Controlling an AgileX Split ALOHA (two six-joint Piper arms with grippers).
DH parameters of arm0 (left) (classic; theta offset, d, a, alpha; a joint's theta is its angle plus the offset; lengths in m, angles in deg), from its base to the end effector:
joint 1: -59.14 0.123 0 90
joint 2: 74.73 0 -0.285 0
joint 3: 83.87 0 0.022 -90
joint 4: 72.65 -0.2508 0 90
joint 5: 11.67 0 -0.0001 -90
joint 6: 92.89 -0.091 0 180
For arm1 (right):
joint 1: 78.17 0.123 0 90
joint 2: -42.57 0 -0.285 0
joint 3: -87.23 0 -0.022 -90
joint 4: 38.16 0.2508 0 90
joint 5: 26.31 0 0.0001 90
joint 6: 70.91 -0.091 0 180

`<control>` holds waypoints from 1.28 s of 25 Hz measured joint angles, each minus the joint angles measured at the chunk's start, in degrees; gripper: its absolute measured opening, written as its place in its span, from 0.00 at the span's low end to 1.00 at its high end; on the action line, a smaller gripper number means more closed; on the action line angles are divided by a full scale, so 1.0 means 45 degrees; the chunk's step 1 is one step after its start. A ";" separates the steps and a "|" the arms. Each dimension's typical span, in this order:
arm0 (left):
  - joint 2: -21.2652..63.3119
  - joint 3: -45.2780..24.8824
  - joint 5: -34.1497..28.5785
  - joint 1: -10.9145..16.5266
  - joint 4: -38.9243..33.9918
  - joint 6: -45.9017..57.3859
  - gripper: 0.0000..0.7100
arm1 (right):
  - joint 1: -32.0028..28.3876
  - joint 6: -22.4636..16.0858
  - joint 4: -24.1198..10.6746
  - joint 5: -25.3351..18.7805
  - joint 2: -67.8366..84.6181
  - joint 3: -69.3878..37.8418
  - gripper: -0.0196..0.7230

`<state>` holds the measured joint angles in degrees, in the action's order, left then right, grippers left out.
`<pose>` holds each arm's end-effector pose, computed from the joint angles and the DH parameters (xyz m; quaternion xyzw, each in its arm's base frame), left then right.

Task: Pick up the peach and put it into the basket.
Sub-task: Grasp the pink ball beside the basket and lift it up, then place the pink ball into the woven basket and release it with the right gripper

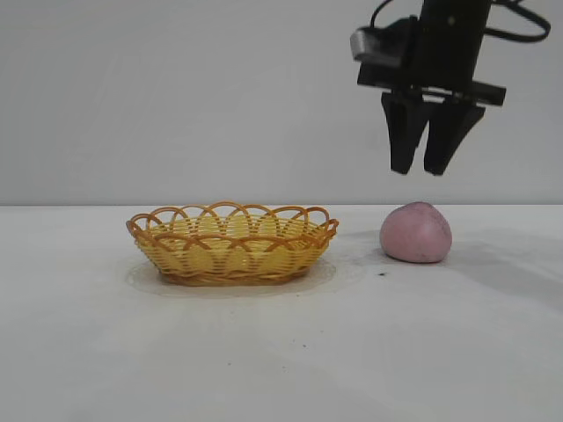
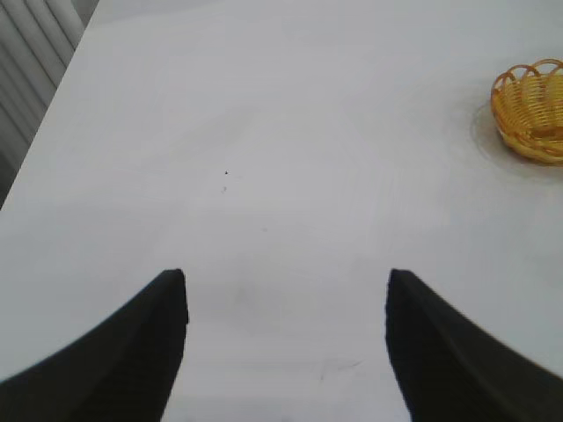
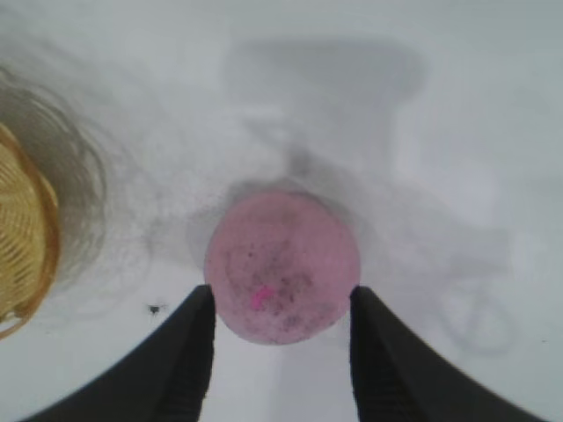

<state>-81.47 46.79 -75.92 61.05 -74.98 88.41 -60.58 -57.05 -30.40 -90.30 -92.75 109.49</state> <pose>-0.0088 0.0030 0.2687 -0.0257 0.8669 0.0229 0.4973 0.4227 0.1456 0.1552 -0.2433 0.9677 0.0624 0.0237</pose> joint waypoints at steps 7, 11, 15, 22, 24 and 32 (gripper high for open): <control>0.0000 0.0000 0.0000 0.0000 0.0000 0.0000 0.59 | 0.0505 -0.0075 -0.0189 0.0307 0.0544 0.0000 0.03; 0.0000 0.0000 0.0000 0.0000 0.0000 0.0000 0.59 | 0.1172 -0.0006 -0.0189 0.0417 0.1569 0.0000 0.03; 0.0000 0.0000 0.0000 0.0000 0.0000 0.0000 0.59 | 0.2095 0.0024 -0.0189 0.0717 0.2381 0.0000 0.03; 0.0000 0.0000 0.0000 0.0000 0.0000 0.0000 0.59 | 0.3655 0.0024 0.0142 0.1317 0.2063 0.0000 0.03; 0.0000 0.0000 0.0000 0.0000 0.0000 0.0000 0.59 | 0.3948 0.0024 0.0280 0.1542 0.1806 0.0000 0.03; 0.0000 0.0000 0.0000 0.0000 0.0000 0.0000 0.59 | 0.4350 0.0304 0.1017 0.2062 0.0648 0.0000 0.03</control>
<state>-81.47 46.79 -75.92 61.05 -74.98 88.41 -41.01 -55.68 -25.82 -81.03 -89.83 109.49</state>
